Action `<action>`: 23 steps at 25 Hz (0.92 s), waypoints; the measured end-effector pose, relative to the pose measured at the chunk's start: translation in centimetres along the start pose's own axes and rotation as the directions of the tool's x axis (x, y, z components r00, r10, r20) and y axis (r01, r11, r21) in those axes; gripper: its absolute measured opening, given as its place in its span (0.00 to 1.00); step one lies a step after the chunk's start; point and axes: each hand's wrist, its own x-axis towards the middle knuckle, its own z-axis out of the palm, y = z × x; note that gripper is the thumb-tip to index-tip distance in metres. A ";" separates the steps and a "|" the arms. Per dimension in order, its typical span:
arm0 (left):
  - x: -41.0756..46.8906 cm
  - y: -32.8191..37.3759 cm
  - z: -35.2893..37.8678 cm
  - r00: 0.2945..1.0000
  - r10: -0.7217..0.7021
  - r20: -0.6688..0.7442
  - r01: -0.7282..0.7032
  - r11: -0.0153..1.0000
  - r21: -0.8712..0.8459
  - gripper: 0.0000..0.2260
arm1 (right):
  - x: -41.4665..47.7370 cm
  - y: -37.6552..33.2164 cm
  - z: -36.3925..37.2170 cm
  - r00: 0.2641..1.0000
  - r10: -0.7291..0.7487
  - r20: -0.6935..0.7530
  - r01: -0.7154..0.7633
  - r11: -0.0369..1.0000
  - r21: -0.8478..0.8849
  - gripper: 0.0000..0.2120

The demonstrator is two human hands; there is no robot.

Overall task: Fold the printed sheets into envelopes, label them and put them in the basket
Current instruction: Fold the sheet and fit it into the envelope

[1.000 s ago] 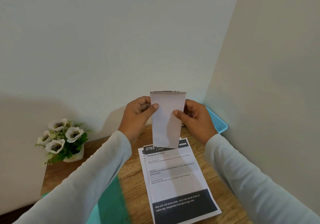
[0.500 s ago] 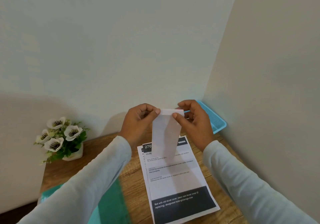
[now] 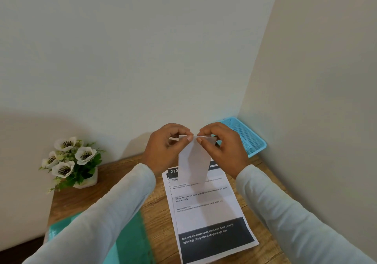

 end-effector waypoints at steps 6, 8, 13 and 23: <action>0.2 0.8 0.1 0.999 0.040 0.021 -0.041 0.998 0.056 0.02 | 0.2 -0.7 0.1 1.000 0.004 0.009 -0.004 1.000 0.015 0.06; 0.1 0.9 -0.1 0.999 0.043 0.021 -0.044 0.995 0.087 0.02 | 0.2 -0.6 -0.1 0.999 -0.006 0.032 0.006 1.000 -0.015 0.06; 0.1 0.8 -1.0 1.000 0.002 0.008 -0.003 0.997 0.075 0.04 | -0.2 0.0 -1.3 0.999 -0.001 0.039 0.003 0.999 -0.050 0.03; 0.3 1.3 -0.2 0.992 0.096 0.078 -0.107 0.983 0.148 0.02 | -0.1 -0.7 -0.4 0.999 0.014 0.047 -0.015 1.000 0.021 0.01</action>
